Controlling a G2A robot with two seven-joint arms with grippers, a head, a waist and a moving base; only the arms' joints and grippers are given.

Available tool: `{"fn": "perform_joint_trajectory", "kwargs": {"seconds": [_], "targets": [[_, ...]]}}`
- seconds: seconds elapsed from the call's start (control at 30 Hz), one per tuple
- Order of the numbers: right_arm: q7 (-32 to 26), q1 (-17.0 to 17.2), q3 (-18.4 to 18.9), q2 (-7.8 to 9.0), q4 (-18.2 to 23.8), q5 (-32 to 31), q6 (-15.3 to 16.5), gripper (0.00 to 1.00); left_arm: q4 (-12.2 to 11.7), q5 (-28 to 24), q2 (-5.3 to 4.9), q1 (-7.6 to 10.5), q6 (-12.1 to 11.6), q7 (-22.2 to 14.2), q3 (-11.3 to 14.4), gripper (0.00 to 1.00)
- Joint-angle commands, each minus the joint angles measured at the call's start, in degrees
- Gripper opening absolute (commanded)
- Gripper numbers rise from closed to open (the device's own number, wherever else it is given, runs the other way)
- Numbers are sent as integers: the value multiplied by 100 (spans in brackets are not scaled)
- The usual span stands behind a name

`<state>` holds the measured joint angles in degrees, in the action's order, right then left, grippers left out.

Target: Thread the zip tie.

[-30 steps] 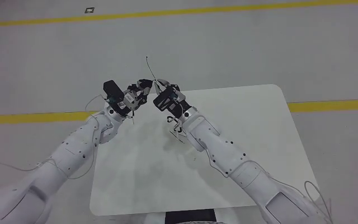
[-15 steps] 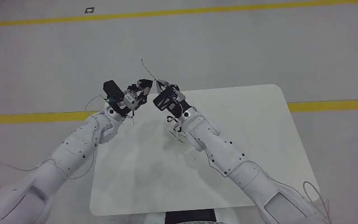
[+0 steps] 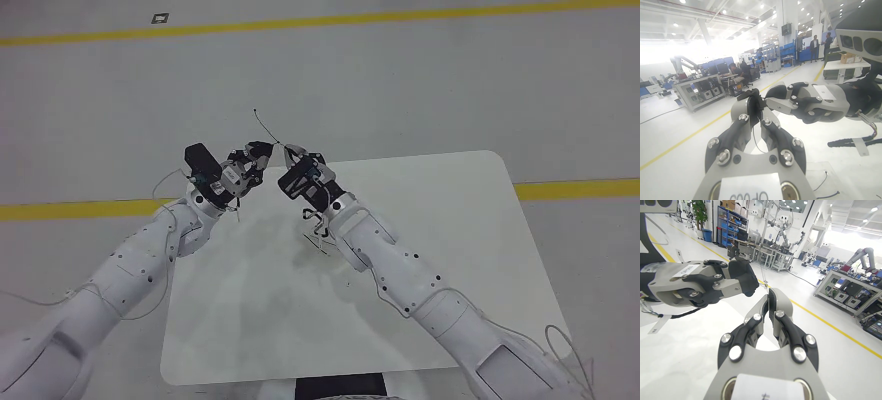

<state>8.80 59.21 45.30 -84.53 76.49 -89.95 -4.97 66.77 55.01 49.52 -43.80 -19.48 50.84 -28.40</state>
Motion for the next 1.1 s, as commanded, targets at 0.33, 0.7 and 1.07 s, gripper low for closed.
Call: {"fn": "perform_joint_trajectory", "kwargs": {"seconds": [0.33,0.7,1.07], "targets": [[-63,118,2,80,37,0,33,0,0,0,0,0,0,0,0,0],[-114,147,-41,162,195,0,68,39,0,0,0,0,0,0,0,0],[-111,86,-98,169,228,0,69,34,0,0,0,0,0,0,0,0]]}}
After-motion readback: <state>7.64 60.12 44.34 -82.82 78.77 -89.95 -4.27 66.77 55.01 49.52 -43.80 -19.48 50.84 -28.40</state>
